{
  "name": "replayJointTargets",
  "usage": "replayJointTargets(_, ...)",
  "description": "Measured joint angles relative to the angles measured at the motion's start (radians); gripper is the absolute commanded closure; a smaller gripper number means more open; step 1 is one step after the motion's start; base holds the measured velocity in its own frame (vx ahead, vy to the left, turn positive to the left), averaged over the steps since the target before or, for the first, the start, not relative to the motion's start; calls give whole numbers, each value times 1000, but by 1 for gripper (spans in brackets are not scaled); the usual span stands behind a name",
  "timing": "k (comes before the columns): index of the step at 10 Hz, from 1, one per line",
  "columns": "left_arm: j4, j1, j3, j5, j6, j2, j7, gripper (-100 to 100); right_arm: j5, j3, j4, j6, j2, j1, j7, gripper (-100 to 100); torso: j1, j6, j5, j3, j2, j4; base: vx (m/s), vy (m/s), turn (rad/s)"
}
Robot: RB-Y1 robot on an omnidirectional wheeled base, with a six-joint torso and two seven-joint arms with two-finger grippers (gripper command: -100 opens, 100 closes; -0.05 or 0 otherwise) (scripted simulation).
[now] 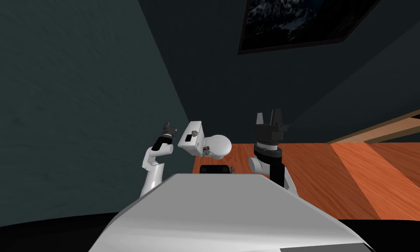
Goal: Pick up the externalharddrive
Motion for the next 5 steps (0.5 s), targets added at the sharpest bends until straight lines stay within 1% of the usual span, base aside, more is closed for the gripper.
replayJointTargets(1,8,-7,7,1,28,1,10,-100,0,0,0,0,0,0,0,0,0,0,0,0,0,0,4,-25,11)
replayJointTargets(2,13,-8,10,3,47,2,14,-100,0,0,0,0,0,0,0,0,1,-1,0,0,1,0,21,-45,-83)
replayJointTargets(3,28,-28,24,7,72,9,27,-100,0,0,0,0,0,0,0,0,0,0,0,0,0,0,18,-42,-37)
replayJointTargets(4,31,-36,33,11,102,14,38,-100,0,0,0,0,0,0,0,0,0,0,0,0,0,0,3,-17,15)
replayJointTargets(5,29,-39,33,8,129,10,41,-100,0,0,0,0,0,0,0,0,1,-1,0,0,1,0,9,-25,-56)
